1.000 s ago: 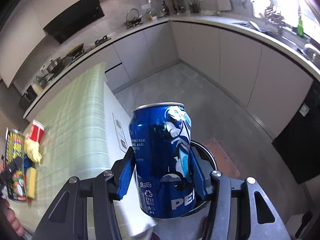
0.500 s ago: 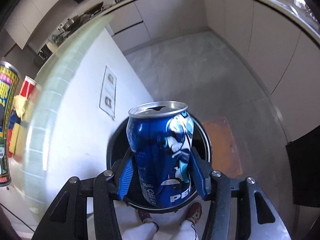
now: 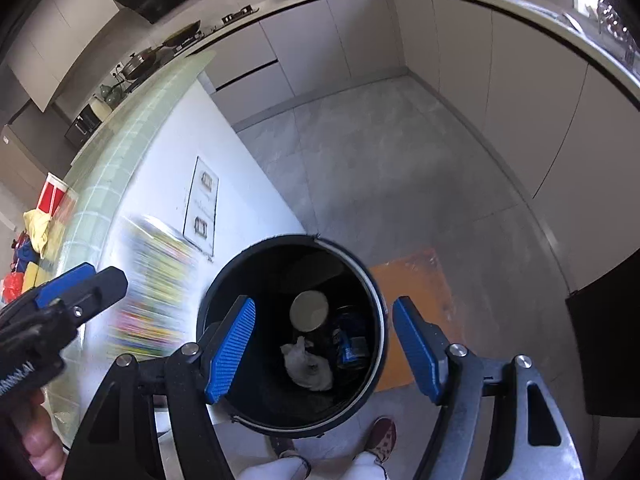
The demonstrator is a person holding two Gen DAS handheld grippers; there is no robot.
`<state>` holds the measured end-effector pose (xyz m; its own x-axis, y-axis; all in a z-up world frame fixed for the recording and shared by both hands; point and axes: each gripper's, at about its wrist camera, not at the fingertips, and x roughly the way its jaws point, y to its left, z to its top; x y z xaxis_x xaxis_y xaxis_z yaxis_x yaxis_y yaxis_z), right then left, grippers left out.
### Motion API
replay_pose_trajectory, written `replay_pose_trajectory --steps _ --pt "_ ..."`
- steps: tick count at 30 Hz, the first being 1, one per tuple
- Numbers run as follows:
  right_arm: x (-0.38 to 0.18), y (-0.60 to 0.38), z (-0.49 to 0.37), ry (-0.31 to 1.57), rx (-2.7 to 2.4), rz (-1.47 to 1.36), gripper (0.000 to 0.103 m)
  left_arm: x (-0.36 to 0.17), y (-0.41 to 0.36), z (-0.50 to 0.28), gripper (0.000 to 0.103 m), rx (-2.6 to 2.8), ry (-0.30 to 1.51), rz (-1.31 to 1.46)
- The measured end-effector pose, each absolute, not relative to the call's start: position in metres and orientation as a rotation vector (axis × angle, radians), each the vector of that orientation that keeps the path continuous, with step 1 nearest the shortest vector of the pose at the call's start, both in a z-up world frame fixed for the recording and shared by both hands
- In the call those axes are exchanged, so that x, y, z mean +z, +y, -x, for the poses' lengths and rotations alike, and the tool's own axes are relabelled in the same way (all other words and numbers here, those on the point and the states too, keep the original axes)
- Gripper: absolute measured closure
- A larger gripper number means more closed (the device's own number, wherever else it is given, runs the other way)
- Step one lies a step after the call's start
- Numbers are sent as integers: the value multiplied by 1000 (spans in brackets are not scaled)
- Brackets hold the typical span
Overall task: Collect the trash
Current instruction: 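Carry both cans to the black bin and open both grippers over it, then move both tools back over the remaining trash on the table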
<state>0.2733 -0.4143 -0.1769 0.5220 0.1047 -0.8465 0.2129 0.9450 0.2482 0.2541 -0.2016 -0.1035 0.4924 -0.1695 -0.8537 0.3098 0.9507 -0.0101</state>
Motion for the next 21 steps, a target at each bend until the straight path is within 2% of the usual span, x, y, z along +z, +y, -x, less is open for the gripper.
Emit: replay_pose_trajectory --steps 5,12,21 --pt "-164 -412 -270 982 -110 -294 30 -89 -196 -248 28 -266 947 -161" --pt "-147 -401 -271 978 -95 -267 30 -78 -187 -247 28 -258 953 -139" --pt "-79 -368 -261 871 -124 -188 30 -49 -166 -246 28 -223 920 -106"
